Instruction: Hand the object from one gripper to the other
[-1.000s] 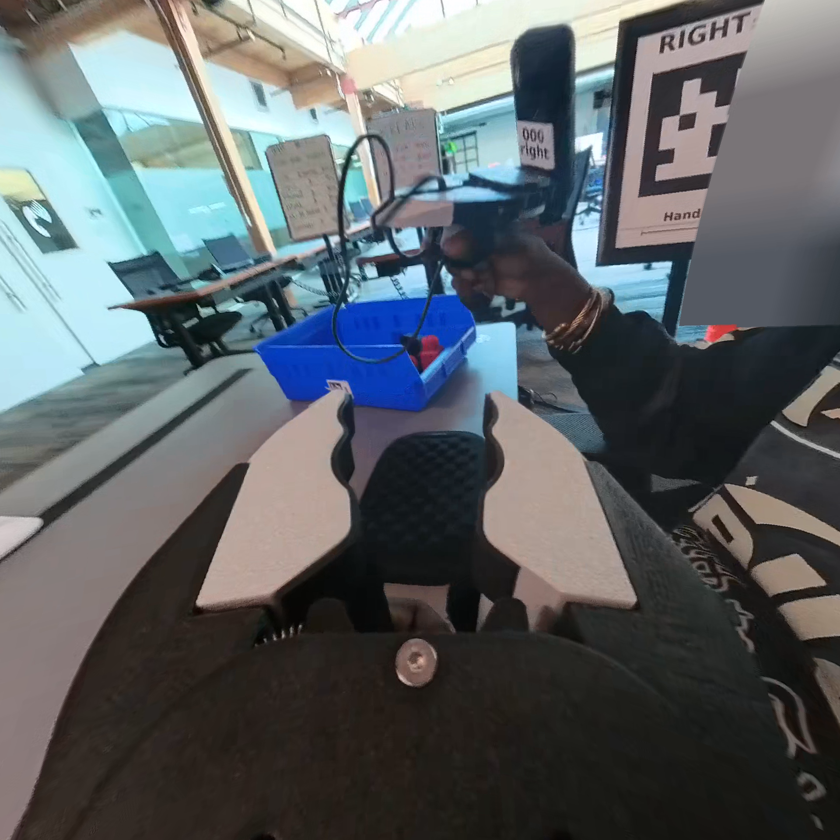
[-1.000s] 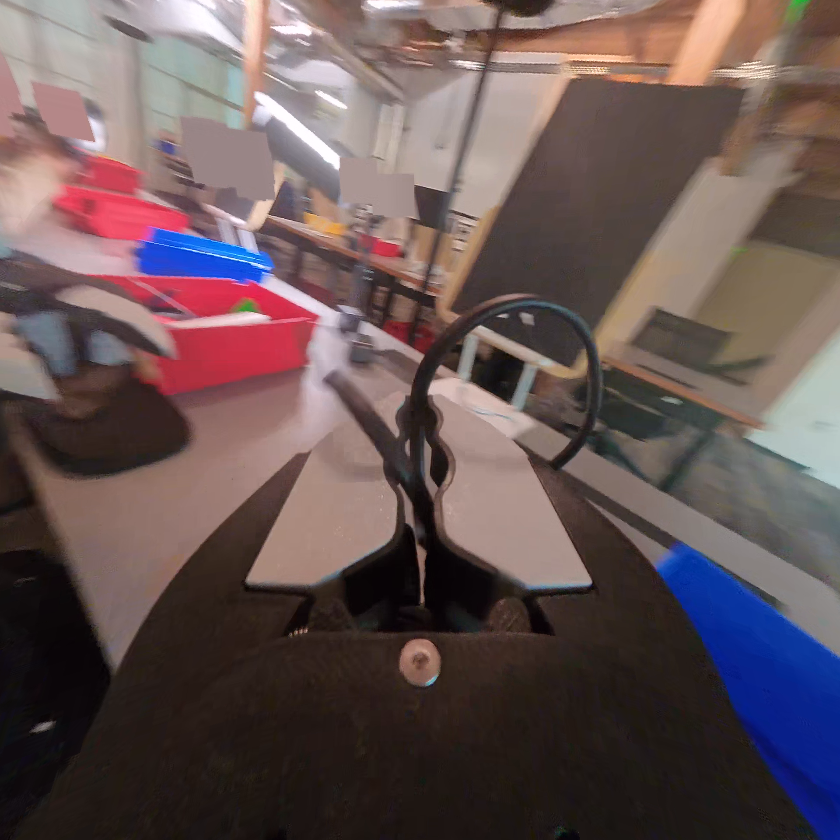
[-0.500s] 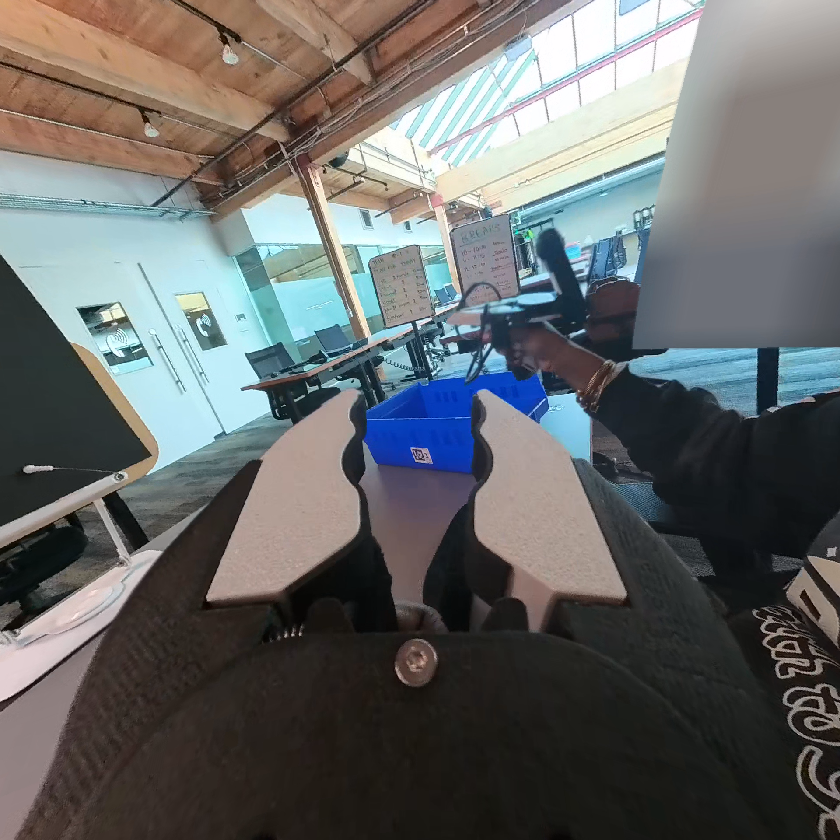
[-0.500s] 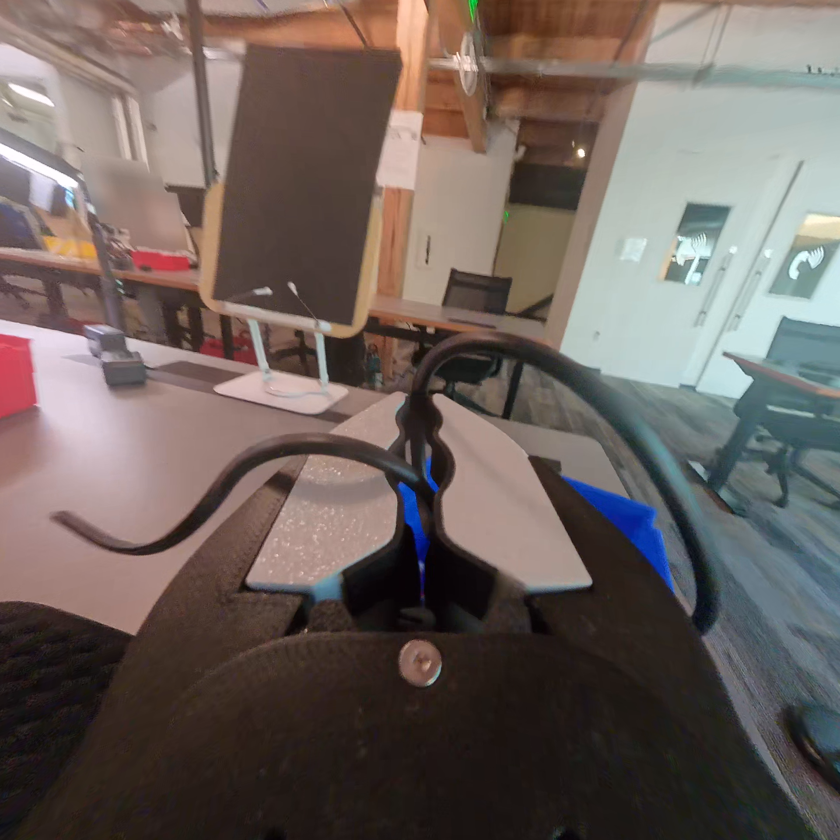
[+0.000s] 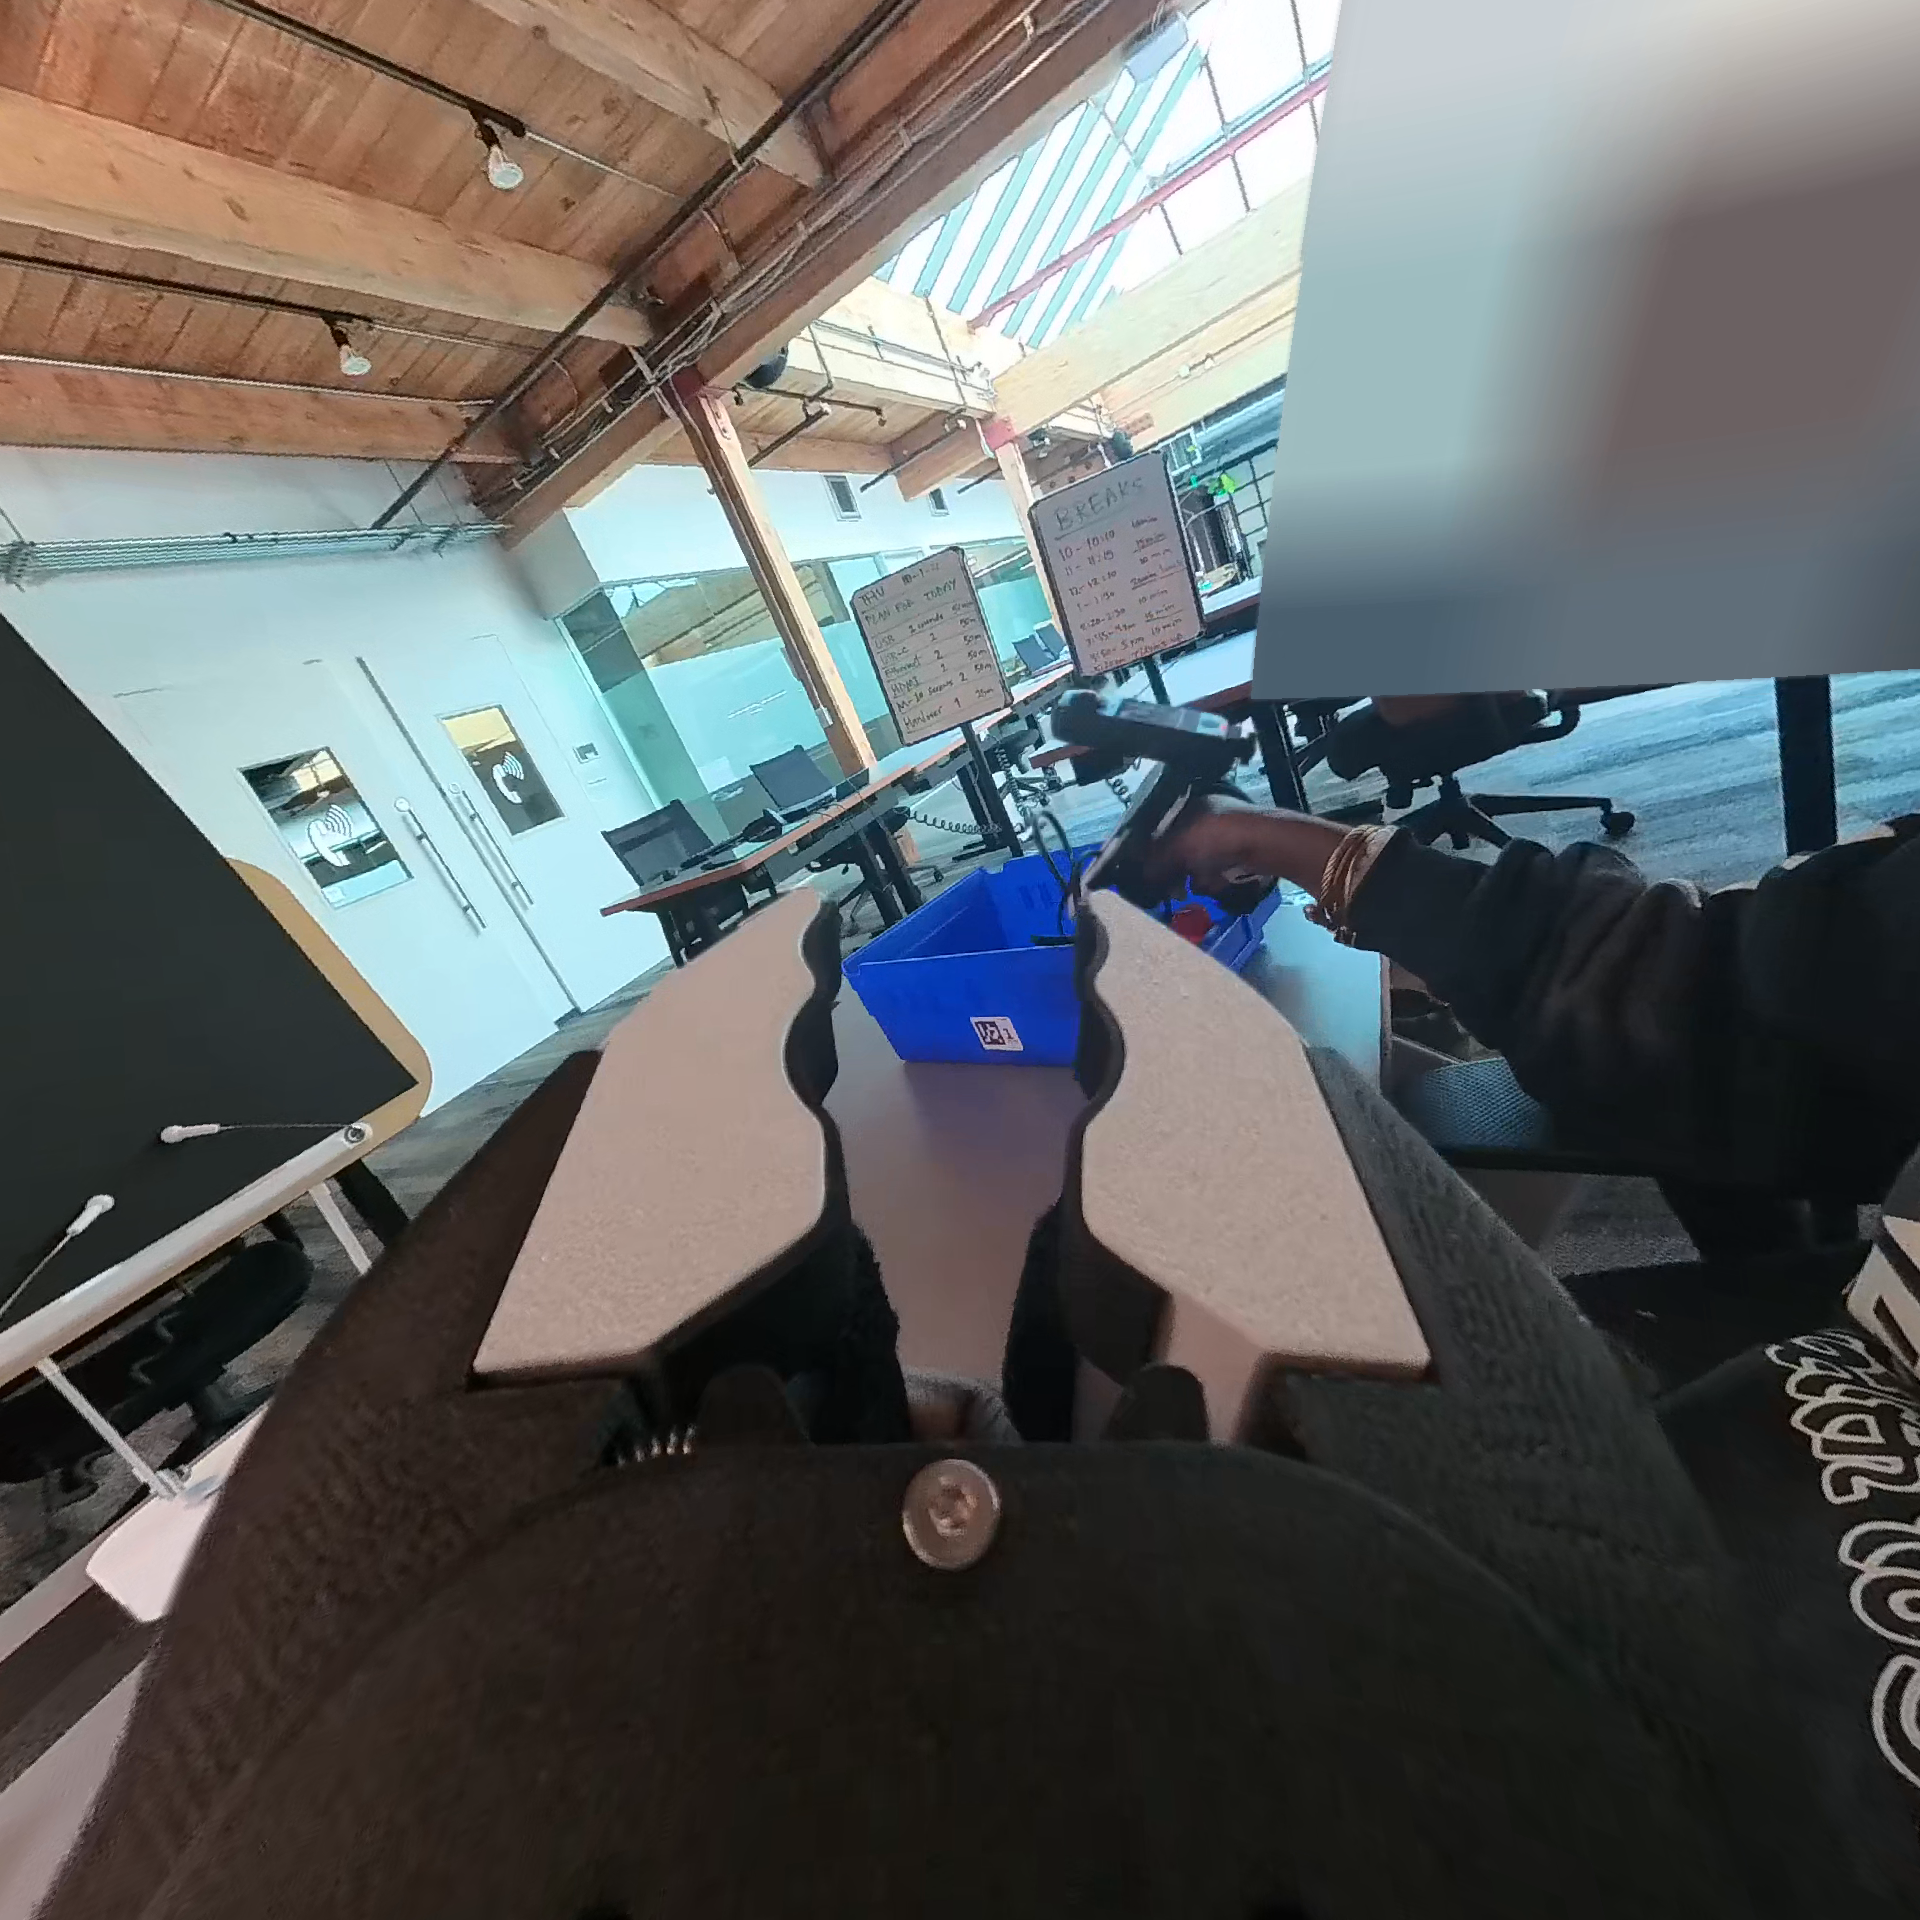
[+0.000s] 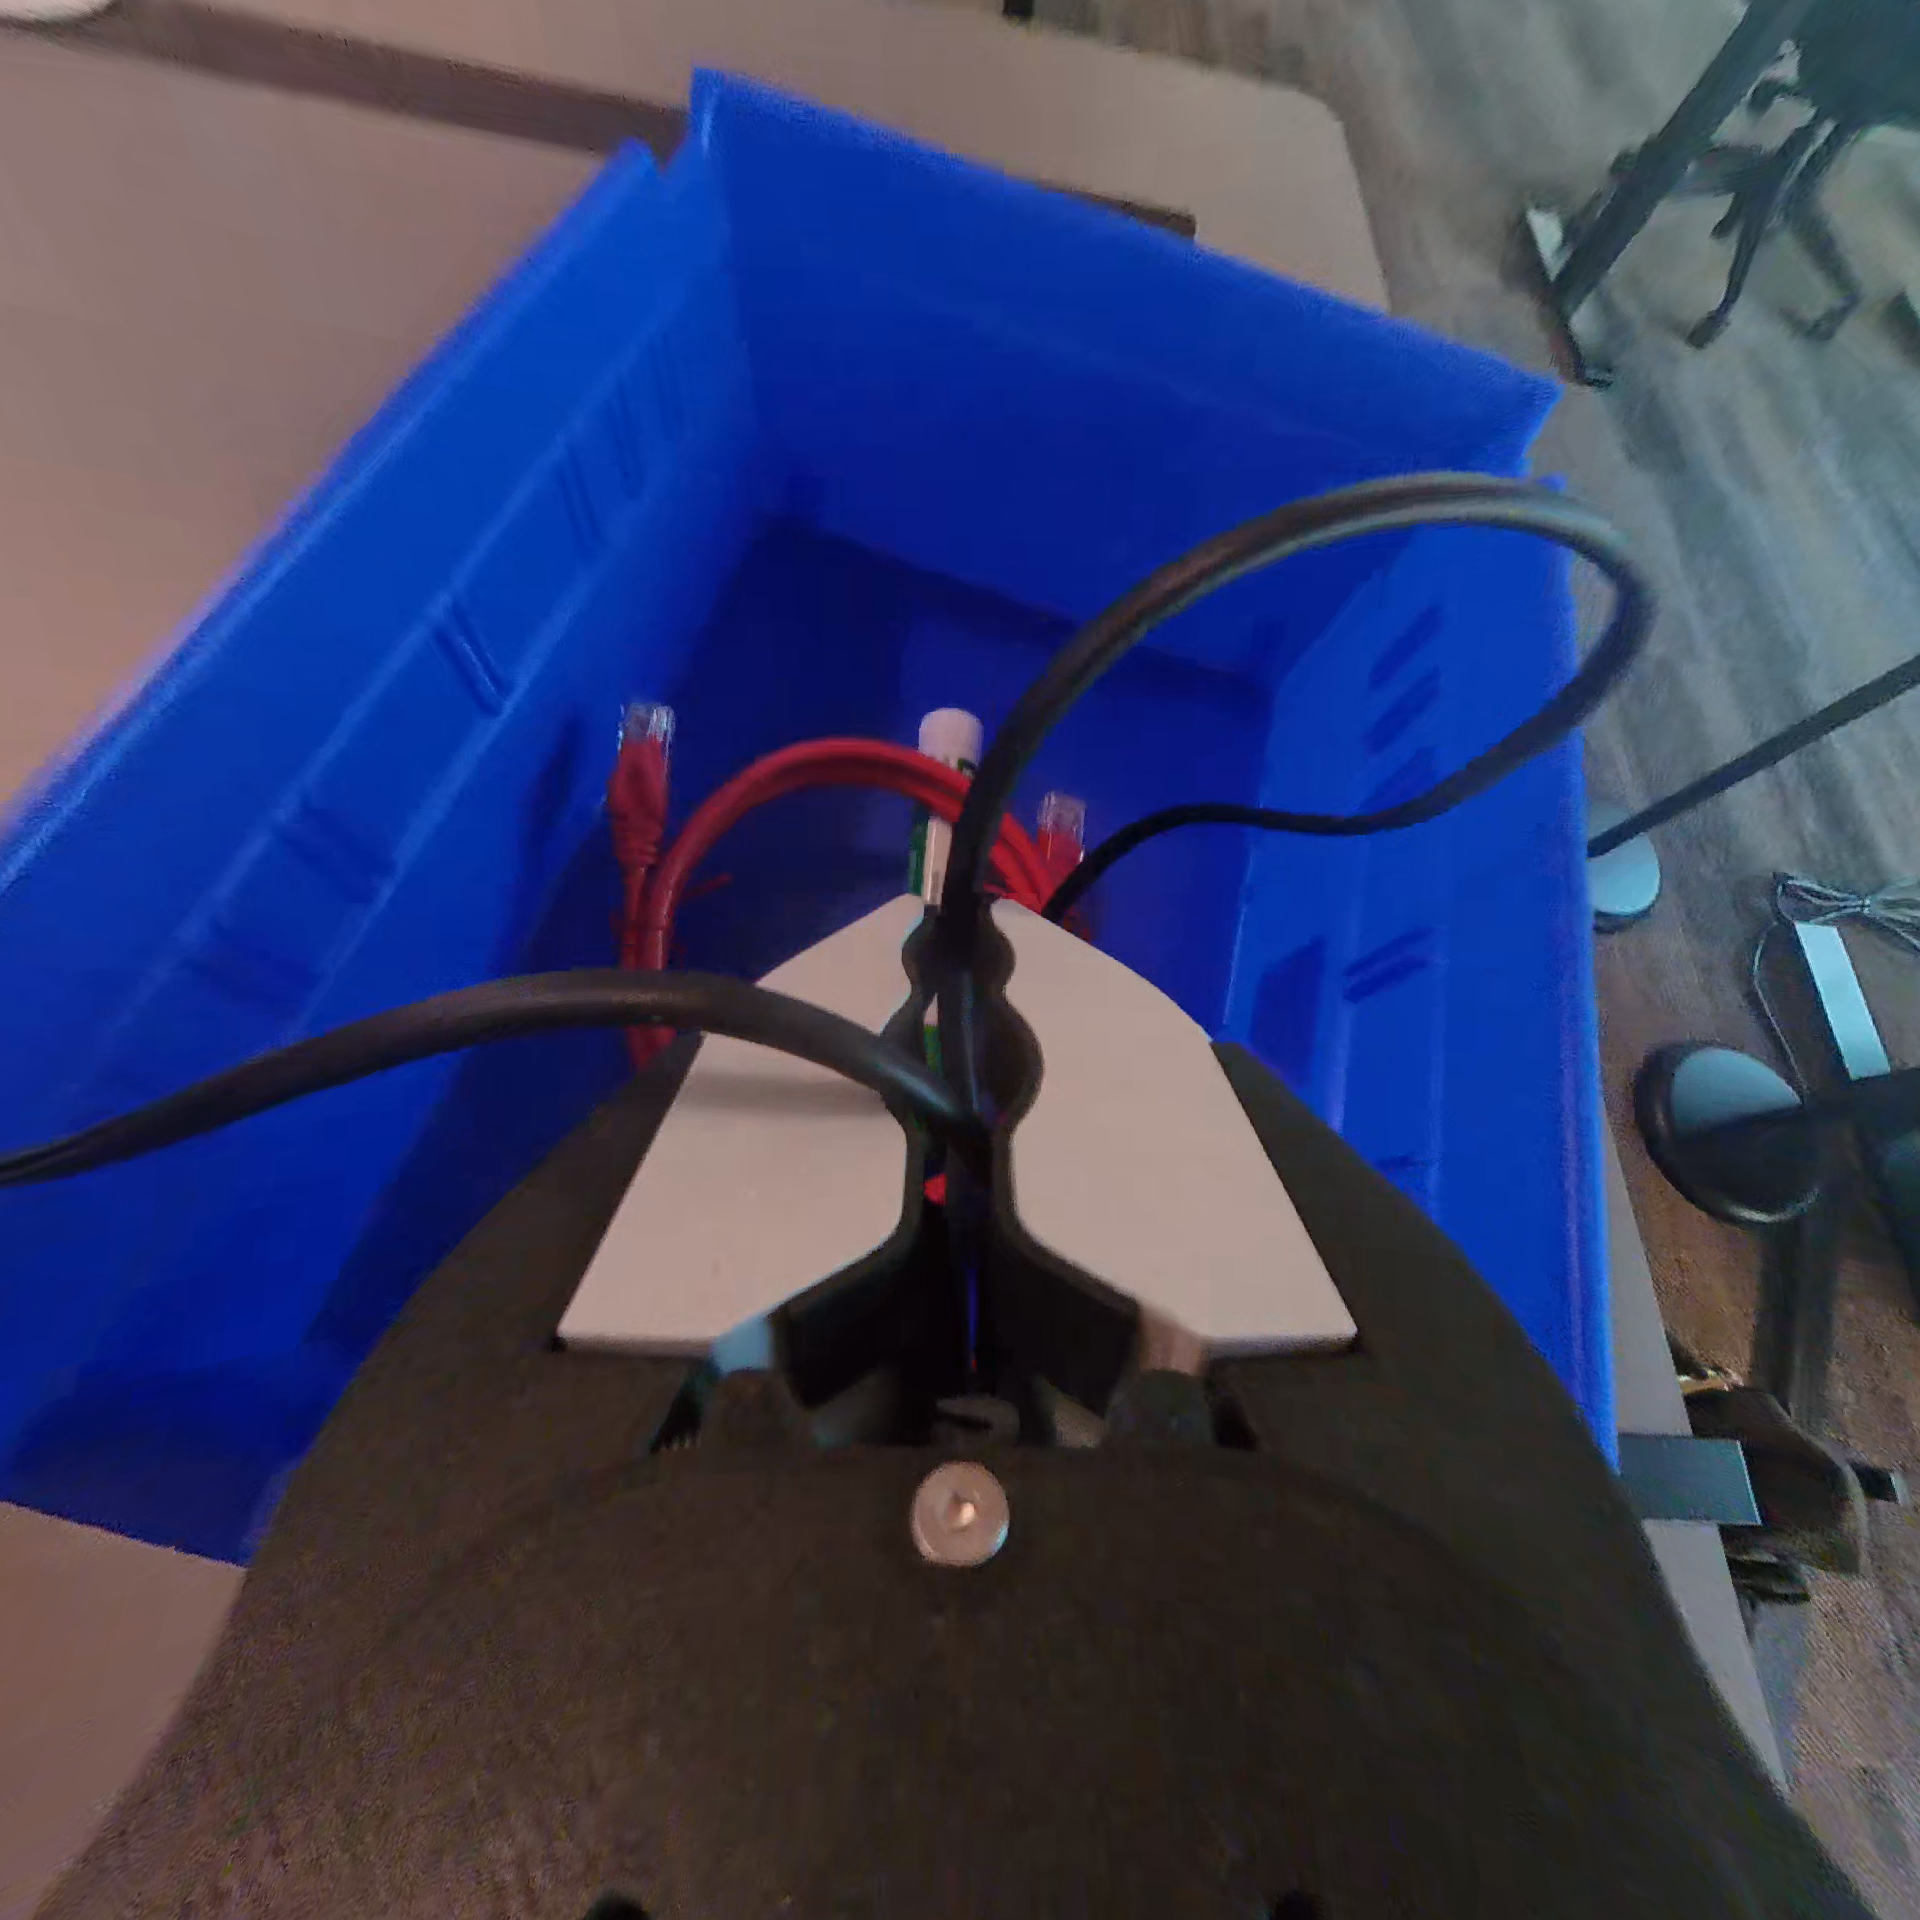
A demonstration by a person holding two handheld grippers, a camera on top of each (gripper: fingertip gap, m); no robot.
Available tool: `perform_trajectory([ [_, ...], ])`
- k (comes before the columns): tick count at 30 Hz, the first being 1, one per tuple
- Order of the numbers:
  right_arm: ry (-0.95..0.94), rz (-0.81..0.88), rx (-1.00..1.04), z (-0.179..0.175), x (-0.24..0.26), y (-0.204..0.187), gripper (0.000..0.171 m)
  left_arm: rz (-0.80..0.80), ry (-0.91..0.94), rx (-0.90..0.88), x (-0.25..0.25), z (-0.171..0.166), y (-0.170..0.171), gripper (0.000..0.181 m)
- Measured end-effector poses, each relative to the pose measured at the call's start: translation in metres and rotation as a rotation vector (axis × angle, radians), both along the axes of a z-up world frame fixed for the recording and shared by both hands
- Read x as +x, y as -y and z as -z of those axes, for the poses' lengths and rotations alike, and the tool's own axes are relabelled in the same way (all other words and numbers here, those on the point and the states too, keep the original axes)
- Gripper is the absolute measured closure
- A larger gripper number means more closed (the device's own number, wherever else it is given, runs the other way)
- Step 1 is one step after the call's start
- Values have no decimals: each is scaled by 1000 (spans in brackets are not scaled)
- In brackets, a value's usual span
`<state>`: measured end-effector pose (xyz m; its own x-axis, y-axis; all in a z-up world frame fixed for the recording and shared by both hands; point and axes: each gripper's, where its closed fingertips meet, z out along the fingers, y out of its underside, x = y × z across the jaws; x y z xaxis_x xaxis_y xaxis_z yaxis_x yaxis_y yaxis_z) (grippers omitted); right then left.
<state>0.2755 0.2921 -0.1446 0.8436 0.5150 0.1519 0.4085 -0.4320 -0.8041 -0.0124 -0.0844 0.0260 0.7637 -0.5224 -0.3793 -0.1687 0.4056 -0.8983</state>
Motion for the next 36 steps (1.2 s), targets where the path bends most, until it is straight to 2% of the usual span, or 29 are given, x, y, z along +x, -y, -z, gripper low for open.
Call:
perform_trajectory([
  [3,59,0,-65,10,2,6,156,-25,9,-31,-5,0,-1,139],
  [7,129,-23,-137,14,2,19,133,-77,35,-79,-17,1,-7,140],
  [8,134,-35,-159,14,-1,24,110,-86,45,-83,-19,1,-8,140],
  [10,164,-55,-230,18,-2,36,88,-91,58,-91,-22,1,-9,140],
  [11,183,-51,-236,17,-1,39,82,-90,63,-89,-23,0,-8,140],
  [16,144,-52,-156,-9,-5,47,86,-121,61,-52,-29,-5,-6,139],
  [20,115,-96,-49,-36,-12,57,107,-133,80,-48,-34,-8,-4,140],
  [22,99,-158,-34,-41,-19,66,129,-135,93,-42,-35,-10,-4,140],
  [26,69,-372,-161,-30,-41,99,140,-164,115,23,-41,-18,-2,139],
  [29,43,-490,-203,-29,-51,117,131,-213,167,32,-53,-24,-4,129],
  [31,-20,-532,-170,-42,-58,123,123,-236,200,56,-62,-30,-2,120],
  [36,-293,-552,82,-106,-66,124,87,-342,276,117,-100,-49,12,89],
])
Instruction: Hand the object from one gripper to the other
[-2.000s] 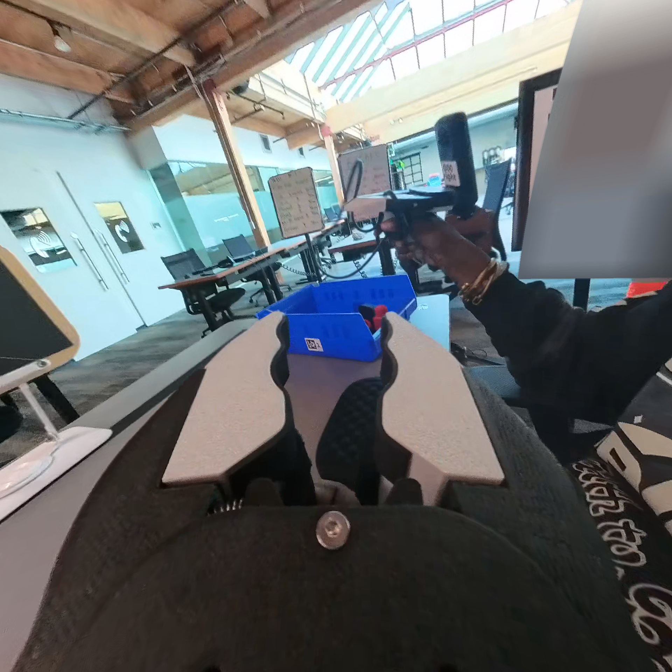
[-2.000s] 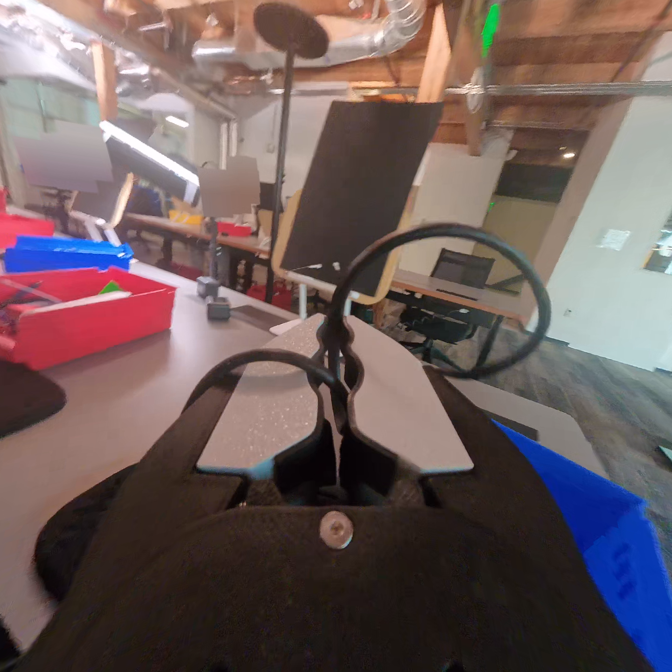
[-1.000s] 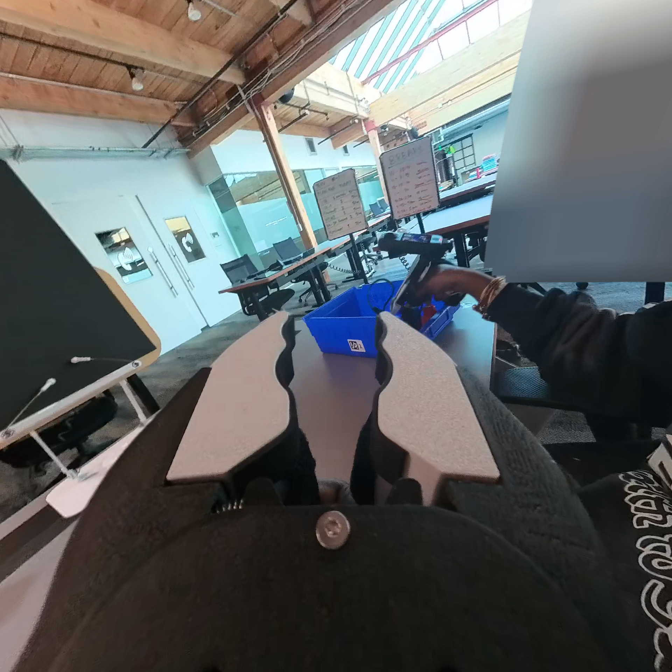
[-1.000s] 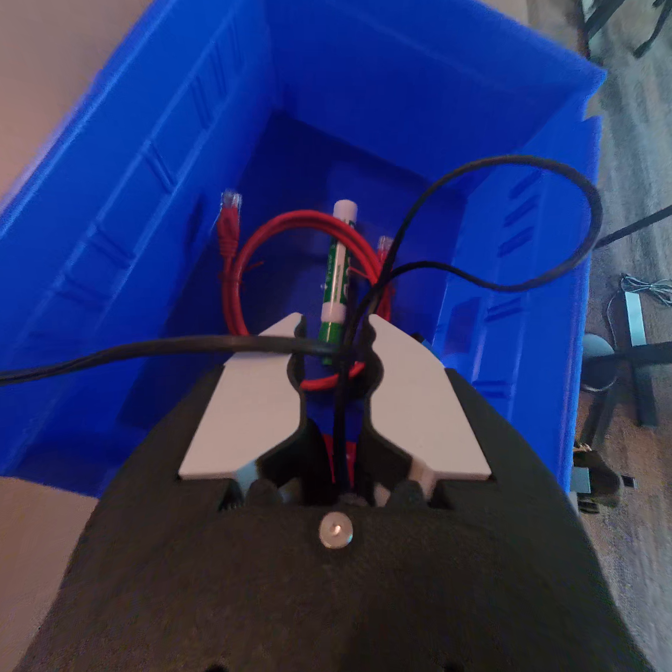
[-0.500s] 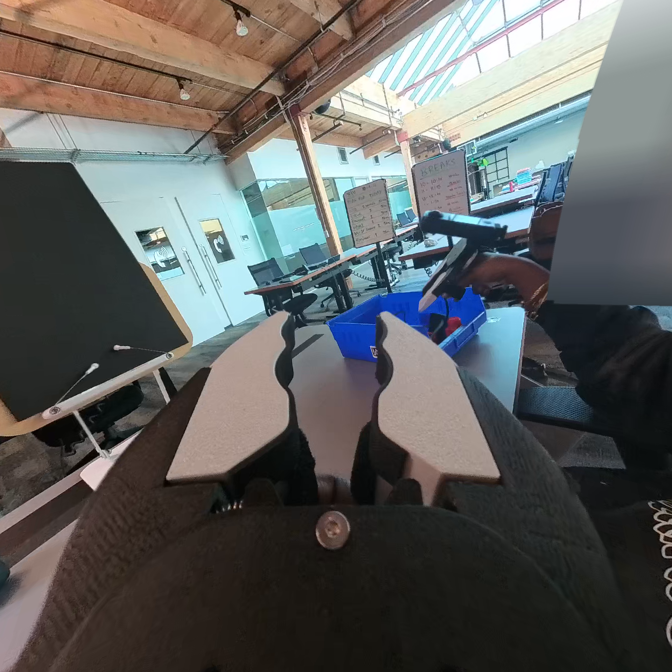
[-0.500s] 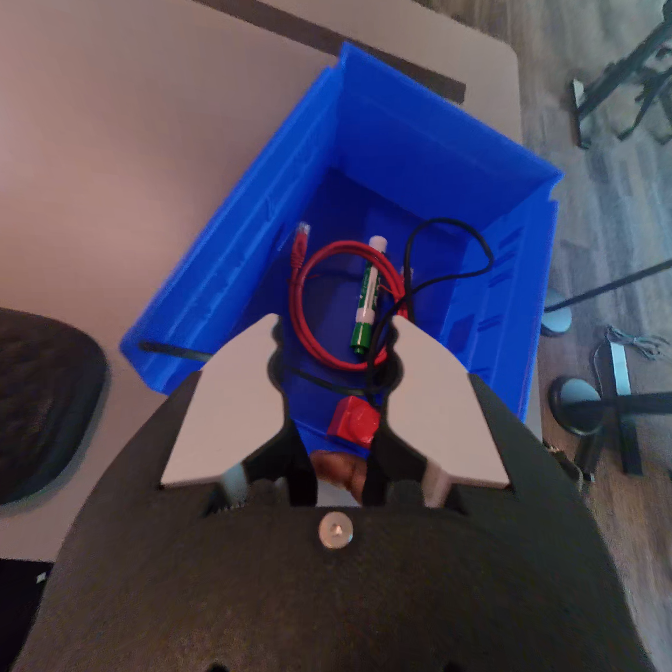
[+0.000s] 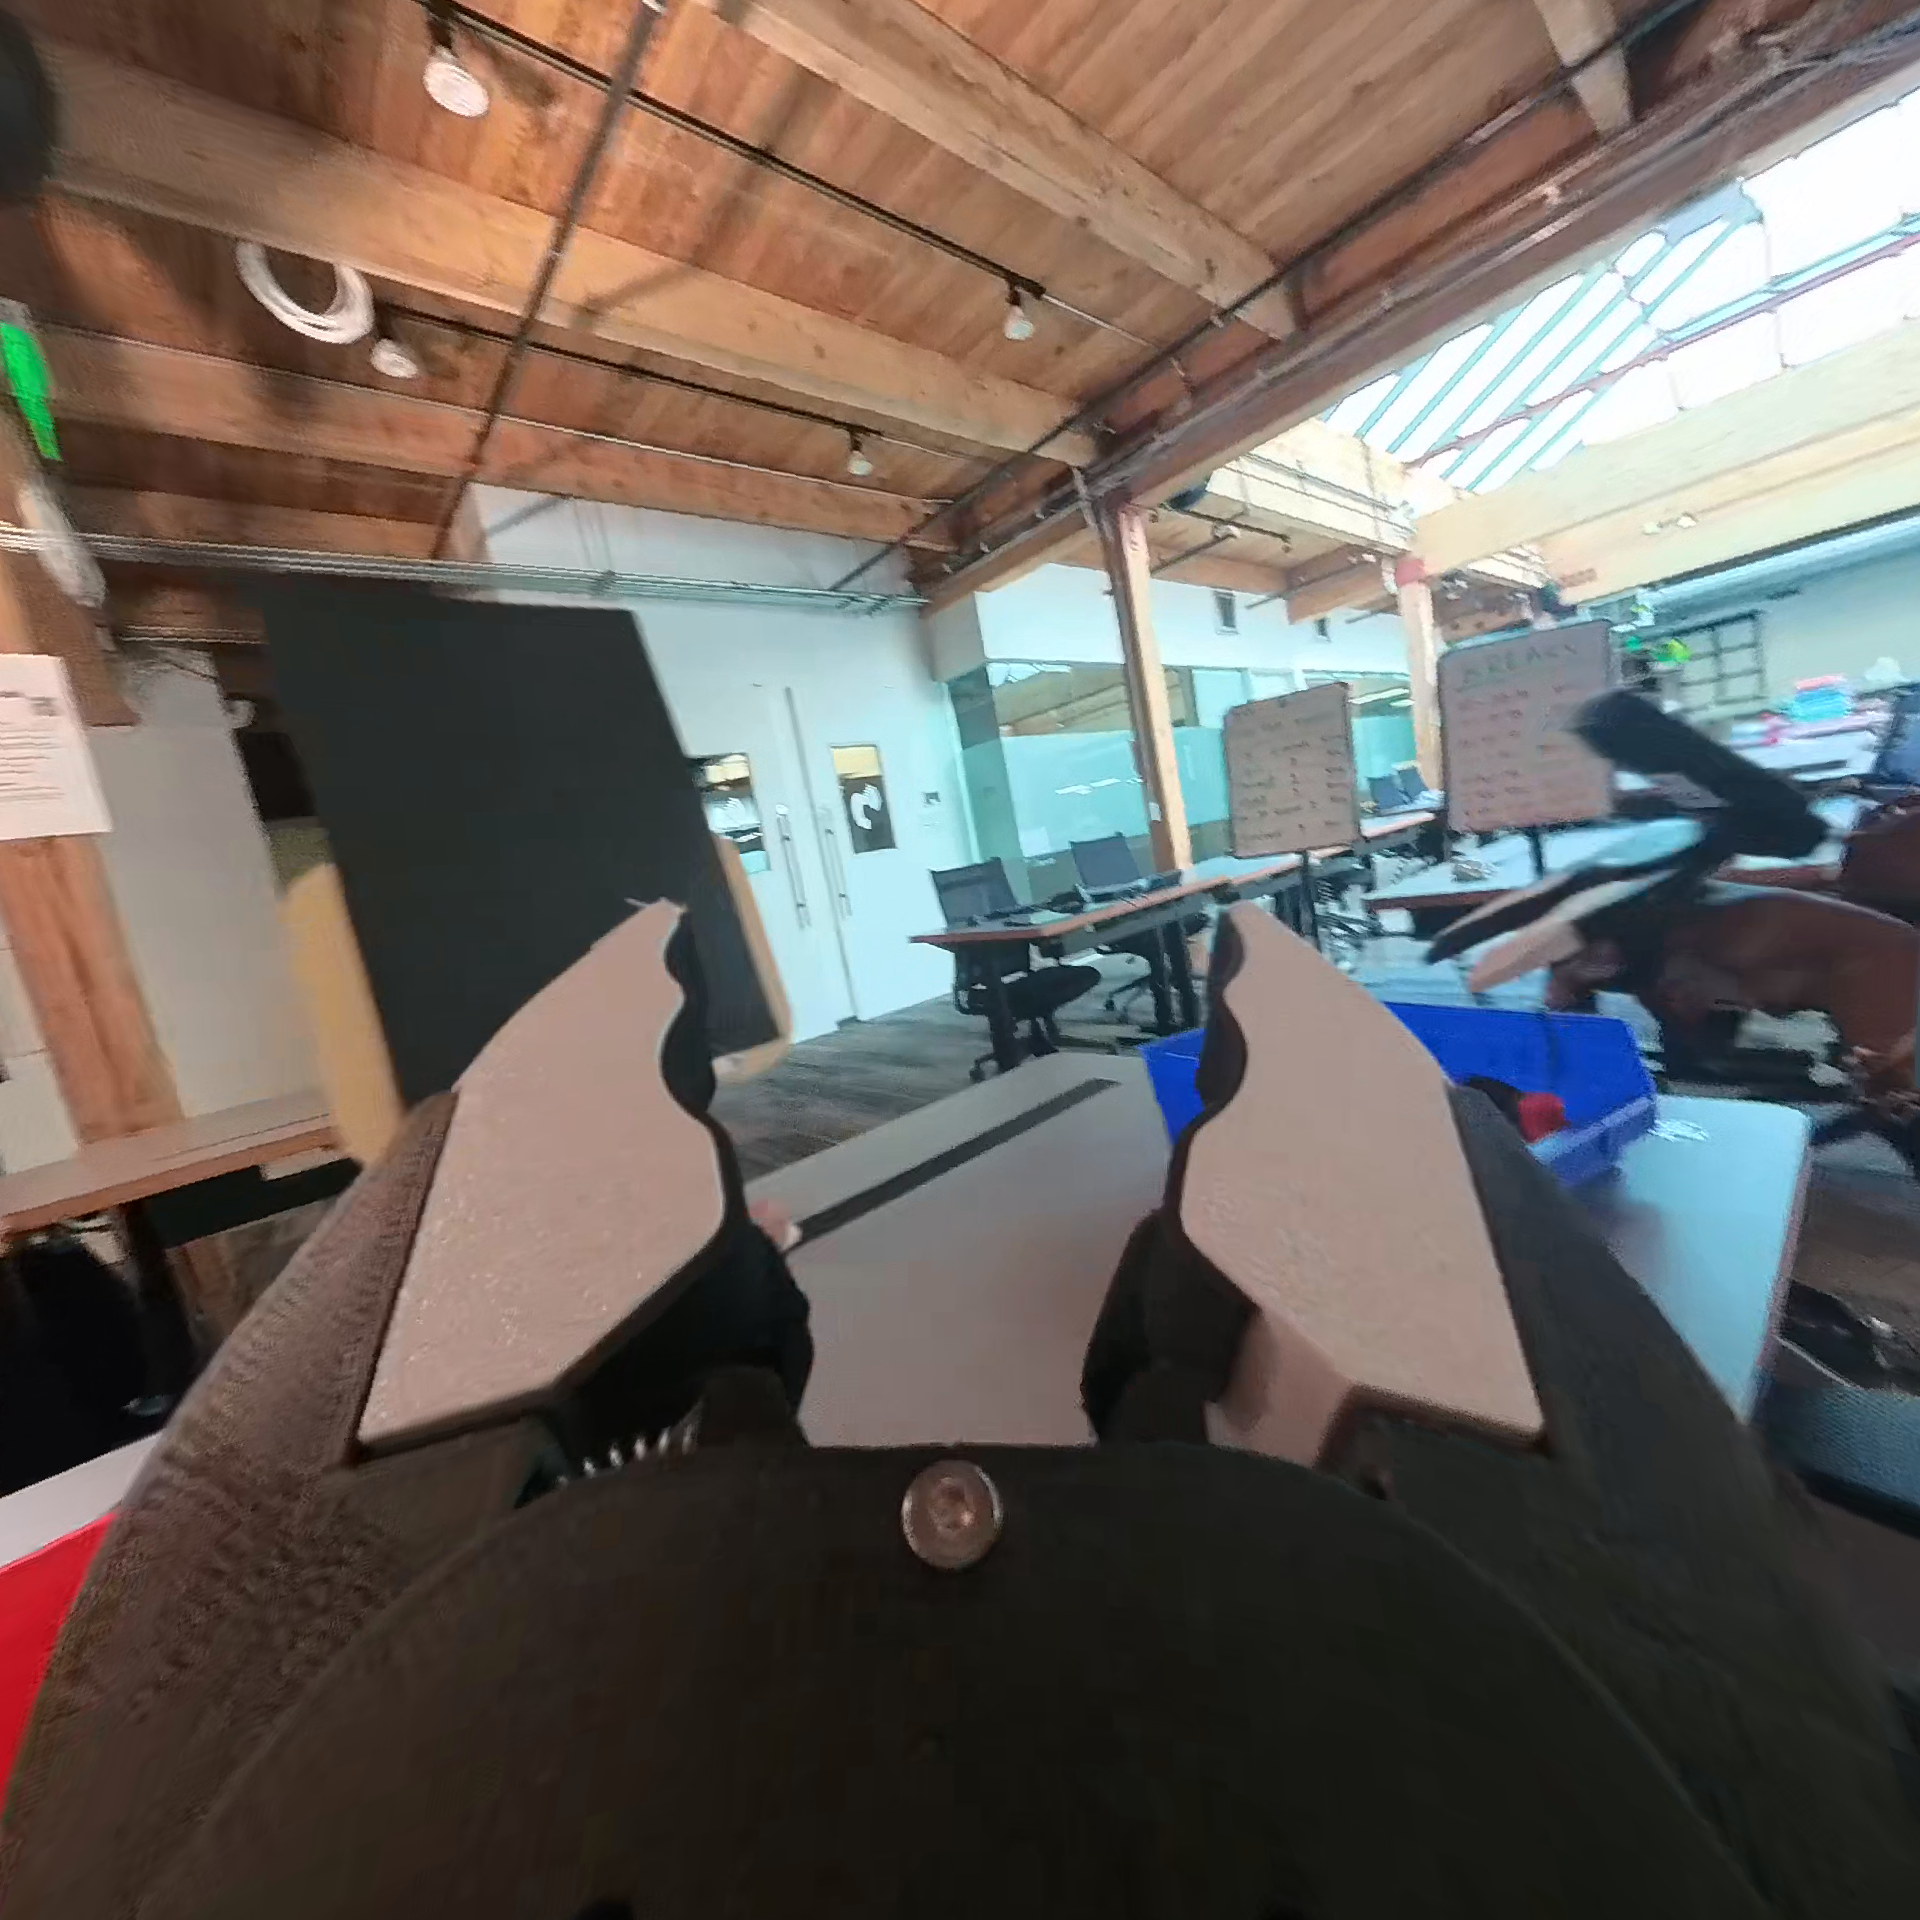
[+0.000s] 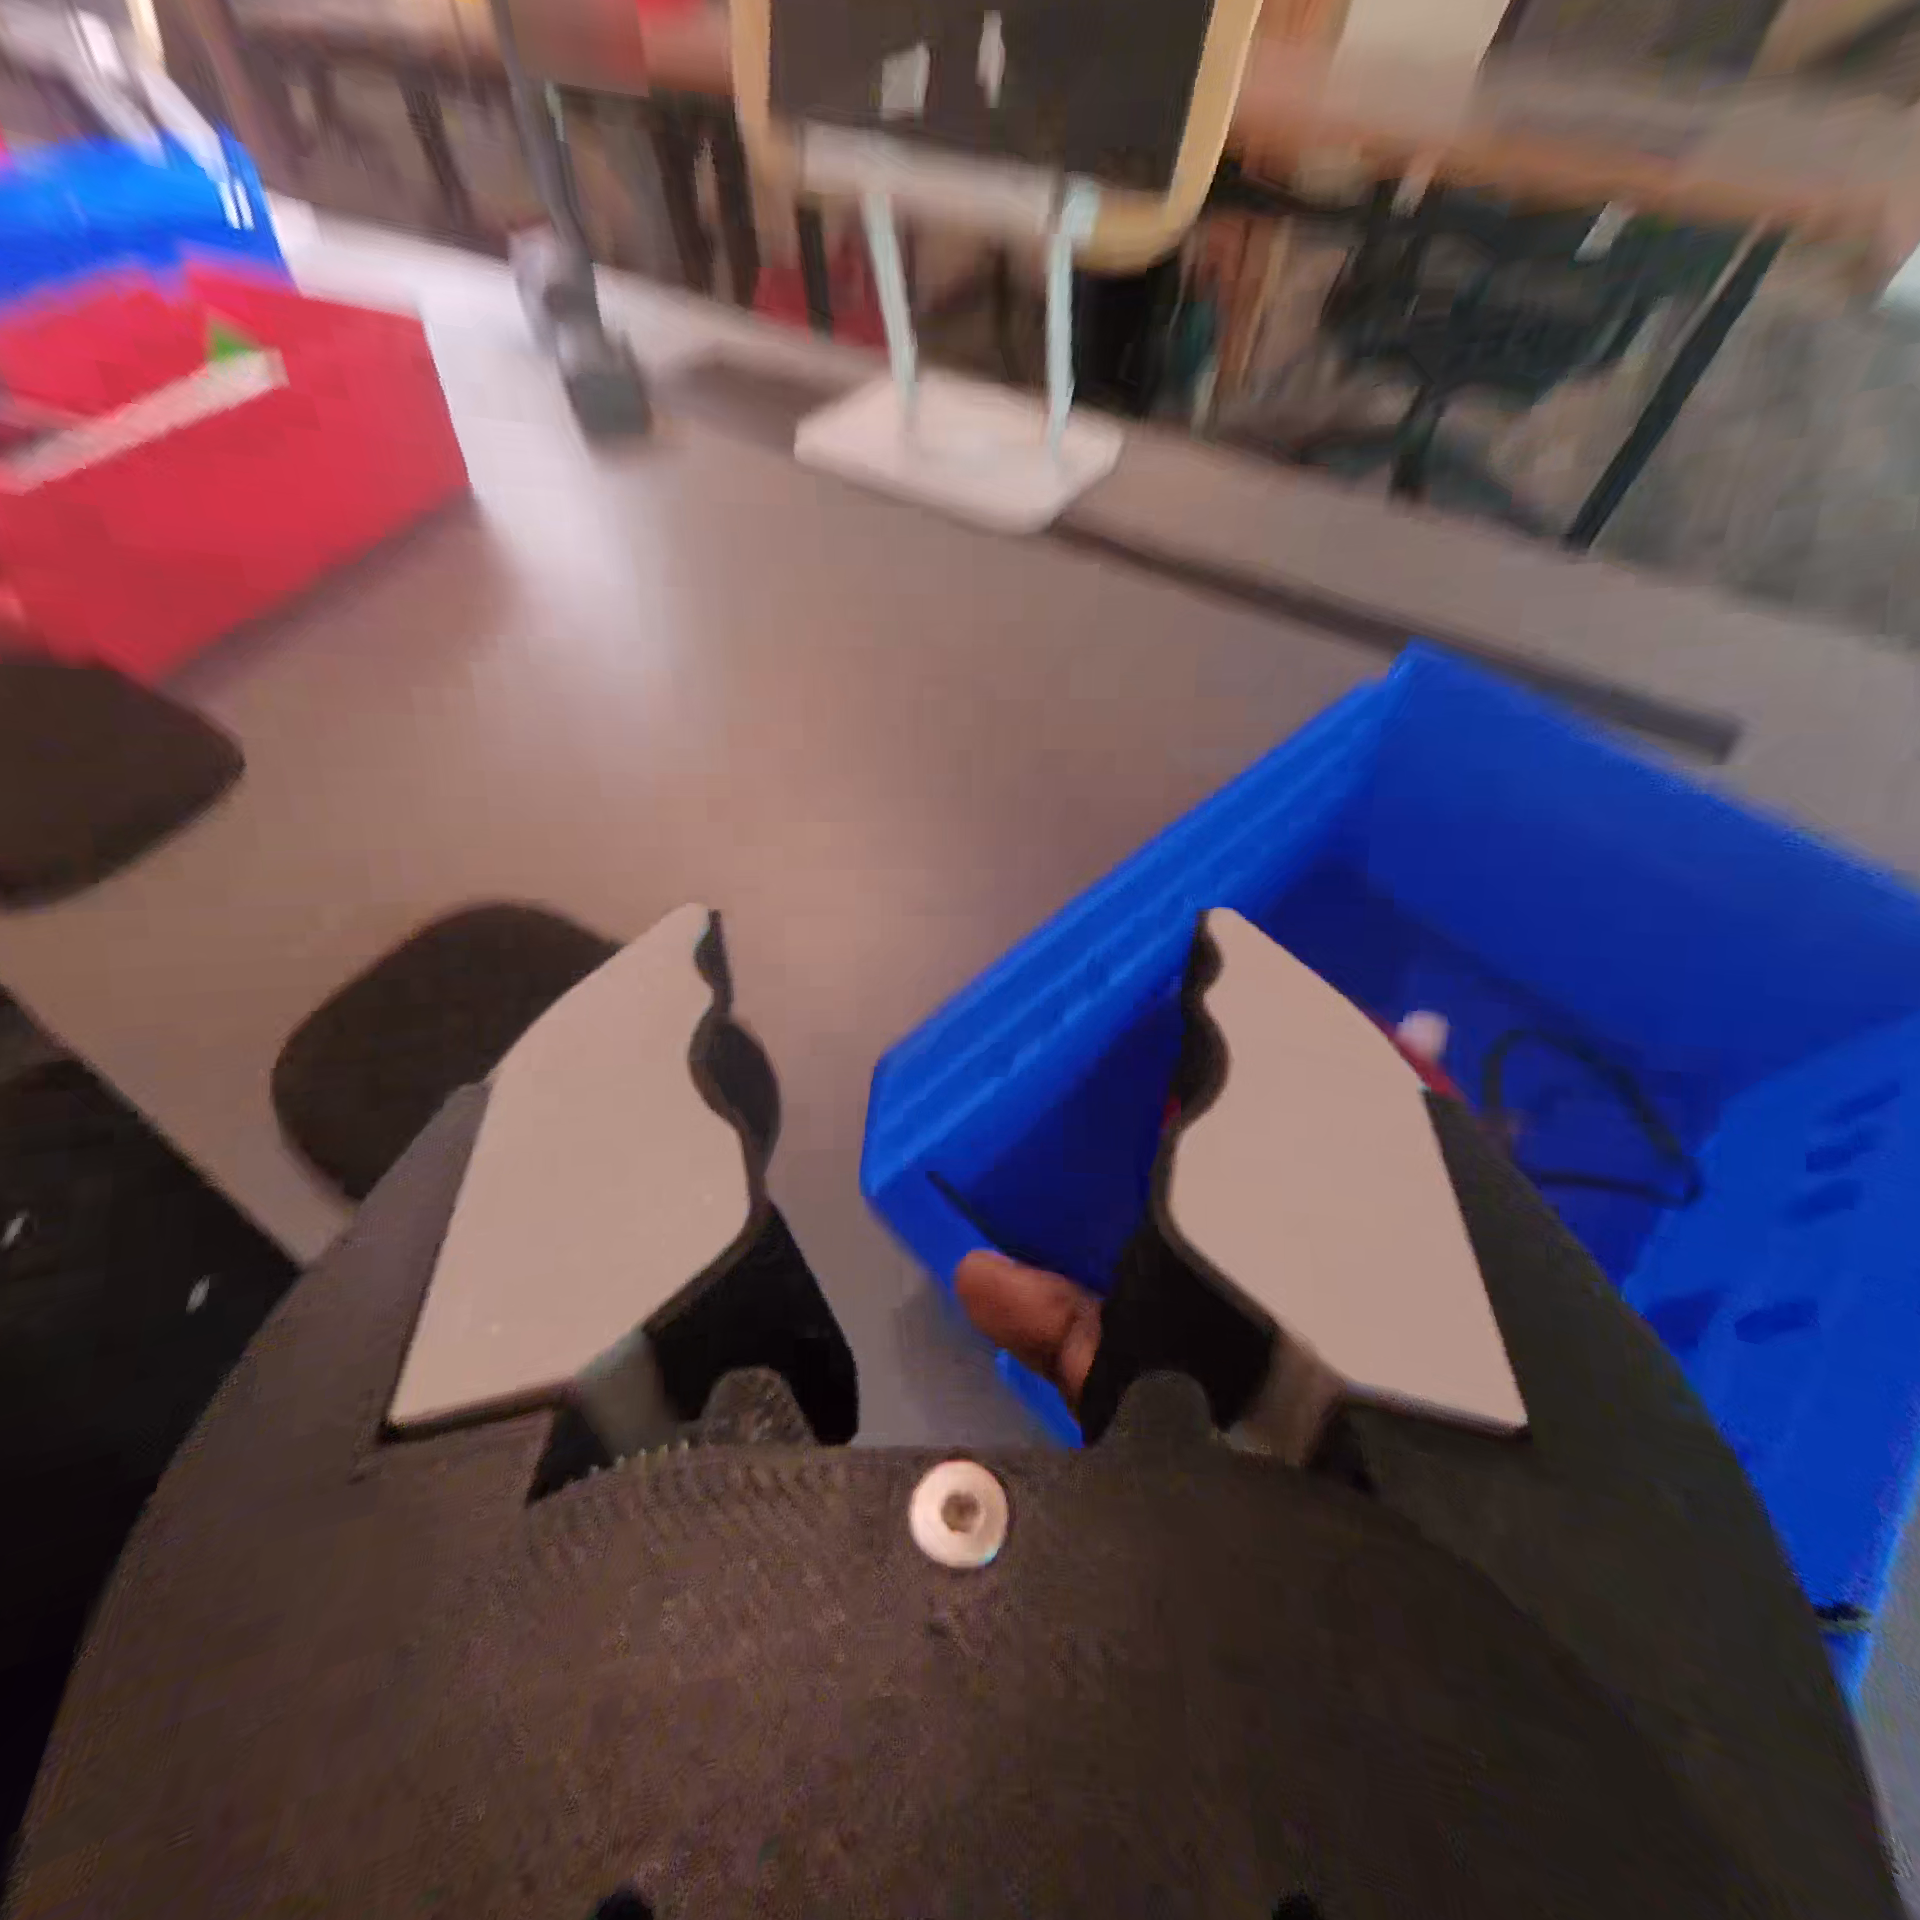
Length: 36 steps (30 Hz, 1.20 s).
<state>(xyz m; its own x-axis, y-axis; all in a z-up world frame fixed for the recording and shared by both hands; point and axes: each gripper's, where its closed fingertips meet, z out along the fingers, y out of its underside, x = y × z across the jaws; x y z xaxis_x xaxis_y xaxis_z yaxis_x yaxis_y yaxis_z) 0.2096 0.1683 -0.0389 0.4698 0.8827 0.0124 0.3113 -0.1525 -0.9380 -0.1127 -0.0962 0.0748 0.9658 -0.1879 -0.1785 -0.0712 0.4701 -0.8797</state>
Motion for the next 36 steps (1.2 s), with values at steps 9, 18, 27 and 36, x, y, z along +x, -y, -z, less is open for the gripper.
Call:
perform_trajectory([
  [9,-473,59,508,-109,29,29,37,-538,46,33,-139,-11,63,91],
  [18,-392,47,543,-104,19,36,44,-664,21,-447,-209,75,61,108],
  [27,-285,28,560,-90,2,35,47,-823,188,-933,-265,174,48,118],
  [36,-267,39,593,-92,3,36,51,-909,280,-1047,-294,220,37,123],
])
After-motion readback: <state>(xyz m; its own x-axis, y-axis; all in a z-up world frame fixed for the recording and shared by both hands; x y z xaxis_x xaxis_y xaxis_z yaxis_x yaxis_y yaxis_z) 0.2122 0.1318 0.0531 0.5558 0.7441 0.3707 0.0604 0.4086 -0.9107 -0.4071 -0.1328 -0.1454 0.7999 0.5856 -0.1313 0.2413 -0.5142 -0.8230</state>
